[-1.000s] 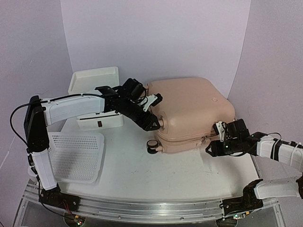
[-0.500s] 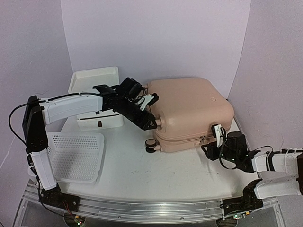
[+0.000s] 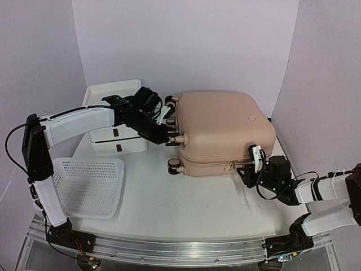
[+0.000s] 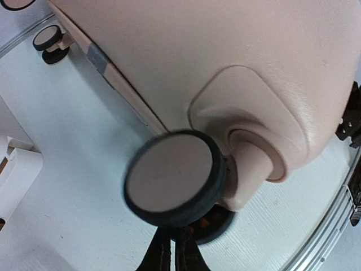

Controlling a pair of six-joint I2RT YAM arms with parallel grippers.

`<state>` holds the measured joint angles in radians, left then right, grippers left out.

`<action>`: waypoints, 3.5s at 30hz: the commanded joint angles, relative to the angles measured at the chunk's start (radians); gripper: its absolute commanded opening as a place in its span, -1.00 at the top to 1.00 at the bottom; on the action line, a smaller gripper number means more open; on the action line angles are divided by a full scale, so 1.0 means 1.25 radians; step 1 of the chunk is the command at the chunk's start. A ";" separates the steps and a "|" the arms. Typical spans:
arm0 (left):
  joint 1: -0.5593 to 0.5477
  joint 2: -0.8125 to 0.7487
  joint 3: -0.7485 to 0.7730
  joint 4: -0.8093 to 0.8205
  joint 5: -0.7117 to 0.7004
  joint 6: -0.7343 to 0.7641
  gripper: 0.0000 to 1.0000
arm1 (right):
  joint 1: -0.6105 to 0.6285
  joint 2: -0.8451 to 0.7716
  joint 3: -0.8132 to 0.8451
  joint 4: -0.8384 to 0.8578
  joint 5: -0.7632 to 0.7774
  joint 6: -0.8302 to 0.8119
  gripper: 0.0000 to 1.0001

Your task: Open, take out, and arrange the luggage

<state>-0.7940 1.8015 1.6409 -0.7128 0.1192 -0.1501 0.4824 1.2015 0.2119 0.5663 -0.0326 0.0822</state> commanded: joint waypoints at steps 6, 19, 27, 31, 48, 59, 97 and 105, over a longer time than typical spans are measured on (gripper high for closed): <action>0.025 0.001 0.018 0.020 -0.016 -0.035 0.90 | 0.084 0.058 0.045 0.123 0.069 0.018 0.07; 0.025 -0.042 -0.003 0.023 0.015 -0.032 0.75 | 0.191 0.099 0.098 0.116 0.262 -0.022 -0.04; 0.025 -0.092 -0.033 0.028 0.008 -0.027 0.53 | 0.243 0.094 0.153 0.051 0.381 -0.026 -0.10; 0.025 -0.113 -0.047 0.030 0.005 -0.026 0.35 | 0.252 0.098 0.204 -0.051 0.471 0.010 -0.08; 0.021 -0.177 -0.081 0.061 0.106 -0.003 -0.70 | 0.240 0.119 0.169 -0.077 0.386 -0.011 1.00; -0.019 -0.102 -0.012 0.060 0.128 0.068 -0.95 | 0.170 0.072 0.137 -0.145 0.275 0.039 0.78; -0.026 -0.086 -0.022 0.062 0.057 0.011 -0.81 | 0.138 0.049 0.082 -0.048 0.370 0.035 1.00; -0.026 -0.083 -0.021 0.063 0.084 0.007 -0.82 | 0.109 0.010 0.083 -0.123 0.180 0.038 0.84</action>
<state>-0.8223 1.7073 1.5784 -0.6704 0.2066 -0.1318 0.6514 1.2438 0.3054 0.4885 0.2359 0.1230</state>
